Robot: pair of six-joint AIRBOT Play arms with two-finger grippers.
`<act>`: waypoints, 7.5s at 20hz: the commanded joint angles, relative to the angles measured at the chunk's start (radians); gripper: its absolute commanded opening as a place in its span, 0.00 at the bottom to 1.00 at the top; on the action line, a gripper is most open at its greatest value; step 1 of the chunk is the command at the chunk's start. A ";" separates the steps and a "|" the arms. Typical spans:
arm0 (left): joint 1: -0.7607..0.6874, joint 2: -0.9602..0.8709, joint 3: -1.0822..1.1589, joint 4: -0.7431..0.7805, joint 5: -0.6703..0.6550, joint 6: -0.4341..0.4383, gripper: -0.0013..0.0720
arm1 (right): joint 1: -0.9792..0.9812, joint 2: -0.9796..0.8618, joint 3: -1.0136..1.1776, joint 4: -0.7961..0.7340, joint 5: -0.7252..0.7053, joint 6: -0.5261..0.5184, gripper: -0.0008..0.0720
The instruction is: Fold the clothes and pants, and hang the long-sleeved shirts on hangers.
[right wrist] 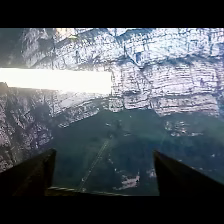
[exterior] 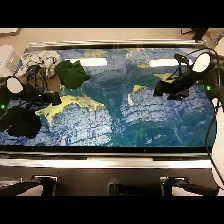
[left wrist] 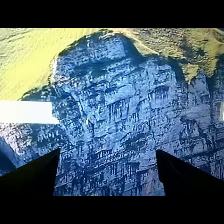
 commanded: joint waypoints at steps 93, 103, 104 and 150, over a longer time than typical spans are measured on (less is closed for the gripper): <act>0.178 0.026 -0.539 -0.511 0.092 0.217 0.98 | 0.149 0.205 -0.895 0.363 -0.191 -0.128 0.99; 0.061 -0.051 -0.602 -0.695 0.255 0.269 0.81 | 0.249 0.204 -0.931 0.423 -0.244 -0.121 1.00; 0.047 -0.058 -0.602 -0.695 0.270 0.251 0.79 | 0.286 0.200 -0.944 0.434 -0.280 -0.114 1.00; 0.121 0.708 -0.676 -0.334 0.484 -0.056 0.05 | -0.019 0.338 -0.768 -0.100 -0.793 0.241 0.08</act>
